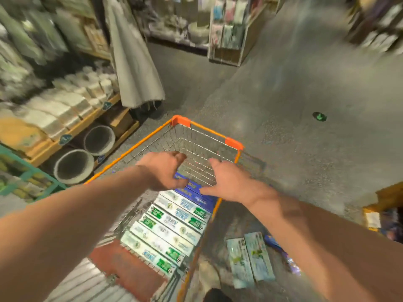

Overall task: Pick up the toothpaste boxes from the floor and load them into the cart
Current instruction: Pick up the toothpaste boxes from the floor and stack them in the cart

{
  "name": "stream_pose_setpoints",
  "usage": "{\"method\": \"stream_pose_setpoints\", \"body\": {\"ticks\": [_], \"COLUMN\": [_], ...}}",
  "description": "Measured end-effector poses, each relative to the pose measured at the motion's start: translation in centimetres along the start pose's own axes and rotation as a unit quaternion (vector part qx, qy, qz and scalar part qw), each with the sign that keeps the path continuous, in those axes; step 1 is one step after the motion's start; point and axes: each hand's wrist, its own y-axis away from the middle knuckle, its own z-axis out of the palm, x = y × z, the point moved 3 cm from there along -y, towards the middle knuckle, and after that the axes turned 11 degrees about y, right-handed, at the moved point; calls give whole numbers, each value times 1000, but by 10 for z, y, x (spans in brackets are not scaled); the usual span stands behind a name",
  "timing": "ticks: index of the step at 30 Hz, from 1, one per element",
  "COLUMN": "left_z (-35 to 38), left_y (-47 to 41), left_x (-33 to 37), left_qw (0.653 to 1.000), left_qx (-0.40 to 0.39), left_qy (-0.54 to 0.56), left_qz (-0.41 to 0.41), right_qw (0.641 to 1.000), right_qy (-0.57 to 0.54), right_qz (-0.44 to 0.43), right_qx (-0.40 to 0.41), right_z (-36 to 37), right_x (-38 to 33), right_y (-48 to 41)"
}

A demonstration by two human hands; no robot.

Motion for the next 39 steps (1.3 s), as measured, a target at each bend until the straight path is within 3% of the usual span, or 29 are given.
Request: {"method": "stream_pose_setpoints", "body": {"ticks": [9, 18, 30, 39], "left_z": [-65, -35, 57, 99], "left_y": [111, 90, -35, -86], "left_x": [139, 293, 449, 468], "left_qw": [997, 987, 988, 987], "left_qx": [16, -10, -70, -120], "left_qy": [1, -72, -97, -84], "left_qz": [81, 144, 100, 70], "right_qw": [996, 995, 996, 991], "right_qy": [-24, -1, 4, 18], "right_qz": [15, 65, 86, 95], "right_qx": [79, 70, -16, -93], "right_z": [-51, -23, 59, 100], "right_x": [32, 153, 377, 440], "right_y": [190, 299, 324, 294]}}
